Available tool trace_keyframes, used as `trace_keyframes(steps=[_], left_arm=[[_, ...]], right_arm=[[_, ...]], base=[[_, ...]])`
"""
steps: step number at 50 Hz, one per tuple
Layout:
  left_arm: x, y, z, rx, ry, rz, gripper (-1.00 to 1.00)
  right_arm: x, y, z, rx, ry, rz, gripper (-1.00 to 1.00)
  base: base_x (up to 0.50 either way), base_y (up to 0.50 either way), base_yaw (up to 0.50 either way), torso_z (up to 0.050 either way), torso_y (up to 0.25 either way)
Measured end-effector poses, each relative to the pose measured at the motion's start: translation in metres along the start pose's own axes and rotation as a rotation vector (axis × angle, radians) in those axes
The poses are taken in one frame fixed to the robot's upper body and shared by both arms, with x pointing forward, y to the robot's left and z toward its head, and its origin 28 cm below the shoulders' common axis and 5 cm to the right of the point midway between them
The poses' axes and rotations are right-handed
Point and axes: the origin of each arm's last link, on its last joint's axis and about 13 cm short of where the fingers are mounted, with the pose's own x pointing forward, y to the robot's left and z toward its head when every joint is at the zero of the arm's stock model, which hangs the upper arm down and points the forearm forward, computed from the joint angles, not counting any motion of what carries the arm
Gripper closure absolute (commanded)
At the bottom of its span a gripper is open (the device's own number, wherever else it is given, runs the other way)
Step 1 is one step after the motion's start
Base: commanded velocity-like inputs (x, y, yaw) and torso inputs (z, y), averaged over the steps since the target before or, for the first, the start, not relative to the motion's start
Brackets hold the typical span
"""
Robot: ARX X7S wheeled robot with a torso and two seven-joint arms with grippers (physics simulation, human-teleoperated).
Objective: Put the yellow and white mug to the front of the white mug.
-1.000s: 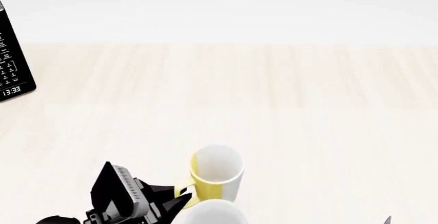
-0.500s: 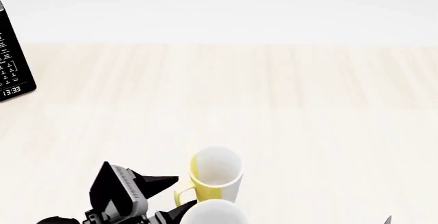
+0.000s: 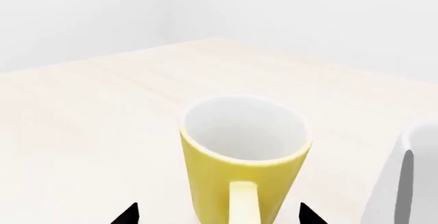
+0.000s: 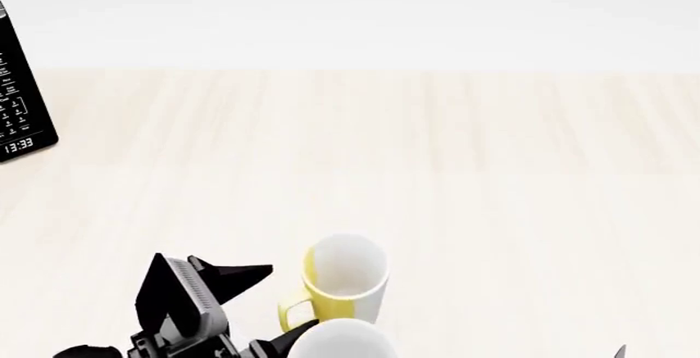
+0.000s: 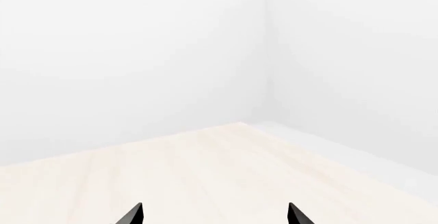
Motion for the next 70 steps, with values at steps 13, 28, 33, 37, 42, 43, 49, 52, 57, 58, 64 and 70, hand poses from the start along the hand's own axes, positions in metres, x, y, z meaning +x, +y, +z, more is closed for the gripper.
trace_keyframes(steps=[13, 28, 33, 37, 42, 43, 49, 52, 57, 58, 64, 70], left_arm=[[-0.002, 0.005, 0.005, -0.066, -0.145, -0.021, -1.0], [-0.006, 0.019, 0.041, -0.061, -0.331, -0.006, -1.0], [-0.015, 0.016, 0.056, -0.041, -0.411, 0.034, -1.0], [-0.025, 0.01, 0.063, -0.021, -0.464, 0.066, -1.0], [-0.037, 0.001, 0.066, -0.003, -0.517, 0.11, -1.0], [-0.039, -0.001, 0.066, 0.002, -0.527, 0.123, -1.0], [-0.054, -0.015, 0.066, 0.019, -0.589, 0.218, -1.0], [-0.063, -0.023, 0.065, 0.026, -0.618, 0.286, -1.0], [-0.076, -0.037, 0.065, 0.03, -0.672, 0.403, -1.0], [-0.079, -0.04, 0.065, 0.026, -0.685, 0.426, -1.0], [-0.093, -0.058, 0.067, 0.023, -0.761, 0.565, -1.0], [-0.107, -0.077, 0.07, 0.03, -0.83, 0.677, -1.0]], right_arm=[[0.0, 0.0, -0.001, -0.001, 0.001, 0.002, -1.0], [-0.001, 0.001, 0.002, 0.001, -0.006, 0.005, -1.0], [0.0, 0.002, 0.006, 0.003, -0.013, 0.01, -1.0], [0.001, 0.005, 0.009, 0.003, -0.02, 0.017, -1.0], [0.002, 0.009, 0.012, 0.002, -0.028, 0.029, -1.0], [0.003, 0.009, 0.013, 0.001, -0.029, 0.031, -1.0], [0.006, 0.014, 0.019, -0.003, -0.044, 0.045, -1.0], [0.008, 0.016, 0.023, -0.009, -0.06, 0.052, -1.0], [0.011, 0.019, 0.031, -0.015, -0.085, 0.06, -1.0], [0.011, 0.02, 0.032, -0.016, -0.089, 0.062, -1.0], [0.012, 0.022, 0.04, -0.017, -0.115, 0.066, -1.0], [0.009, 0.022, 0.048, -0.016, -0.147, 0.068, -1.0]], base=[[0.0, 0.0, 0.0, 0.0, 0.0], [0.0, 0.0, 0.0, 0.0, 0.0], [0.0, 0.0, 0.0, 0.0, 0.0], [0.0, 0.0, 0.0, 0.0, 0.0], [0.0, 0.0, 0.0, 0.0, 0.0], [0.0, 0.0, 0.0, 0.0, 0.0], [0.0, 0.0, 0.0, 0.0, 0.0], [0.0, 0.0, 0.0, 0.0, 0.0], [0.0, 0.0, 0.0, 0.0, 0.0], [0.0, 0.0, 0.0, 0.0, 0.0], [0.0, 0.0, 0.0, 0.0, 0.0], [0.0, 0.0, 0.0, 0.0, 0.0]])
